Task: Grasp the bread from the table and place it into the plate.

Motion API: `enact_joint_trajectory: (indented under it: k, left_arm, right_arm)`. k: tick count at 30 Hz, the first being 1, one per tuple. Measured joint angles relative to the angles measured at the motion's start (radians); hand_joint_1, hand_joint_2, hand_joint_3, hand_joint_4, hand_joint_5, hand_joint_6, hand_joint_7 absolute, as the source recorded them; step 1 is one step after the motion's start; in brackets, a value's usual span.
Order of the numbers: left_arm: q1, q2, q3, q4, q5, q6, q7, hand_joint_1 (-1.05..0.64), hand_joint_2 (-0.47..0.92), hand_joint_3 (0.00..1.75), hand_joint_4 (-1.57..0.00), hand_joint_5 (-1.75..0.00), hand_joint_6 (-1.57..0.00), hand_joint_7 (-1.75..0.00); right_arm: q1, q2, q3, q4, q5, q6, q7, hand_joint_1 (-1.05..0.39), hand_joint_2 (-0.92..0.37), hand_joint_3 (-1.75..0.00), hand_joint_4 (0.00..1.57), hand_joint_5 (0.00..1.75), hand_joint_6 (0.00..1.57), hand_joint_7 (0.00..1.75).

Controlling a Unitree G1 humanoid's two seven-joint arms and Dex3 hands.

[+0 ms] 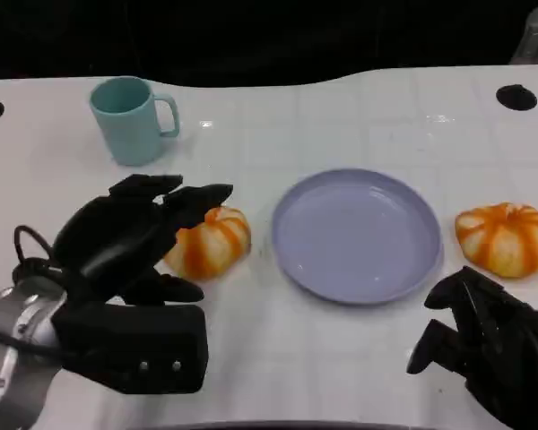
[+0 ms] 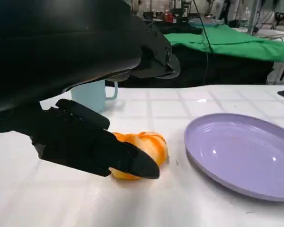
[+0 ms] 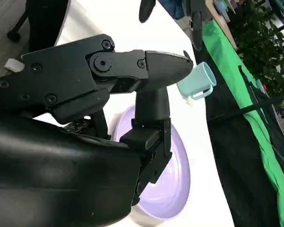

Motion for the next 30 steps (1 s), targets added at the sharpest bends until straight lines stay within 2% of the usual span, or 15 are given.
enact_joint_trajectory:
  k: [5,9,16,24,30]
  left_arm:
    - [-0.062,-0.007,-0.064,0.115,0.07,0.033,0.0,-0.38,0.77,0.0,0.0,-0.13,-0.17,0.0]
    - [-0.137,-0.042,-0.119,0.27,0.111,0.055,0.012,-0.37,0.78,0.01,-0.01,-0.05,-0.15,0.0]
    - [-0.262,-0.107,-0.196,0.51,0.141,0.067,0.059,-0.36,0.79,0.0,-0.03,-0.07,-0.16,0.0]
    - [-0.39,-0.172,-0.252,0.758,0.153,0.072,0.155,-0.44,0.81,0.01,-0.03,-0.08,-0.15,0.0]
    - [-0.495,-0.24,-0.269,0.962,0.14,0.062,0.231,-0.42,0.8,0.0,-0.05,-0.1,-0.17,-0.01]
  right_arm:
    - [0.002,0.0,0.0,-0.002,0.0,0.0,0.0,-0.46,-0.92,-0.36,0.68,1.75,0.53,1.62]
    - [0.005,0.0,0.002,-0.005,-0.001,0.0,0.0,-0.47,-0.92,-0.35,0.67,1.75,0.53,1.62]
    - [0.014,-0.001,0.002,-0.015,-0.001,0.0,0.003,-0.47,-0.92,-0.36,0.67,1.75,0.52,1.62]
    - [0.025,-0.004,0.001,-0.024,-0.001,0.0,0.013,-0.47,-0.92,-0.36,0.67,1.75,0.52,1.62]
    - [0.034,-0.006,0.0,-0.029,0.0,0.0,0.021,-0.47,-0.92,-0.38,0.67,1.75,0.51,1.63]
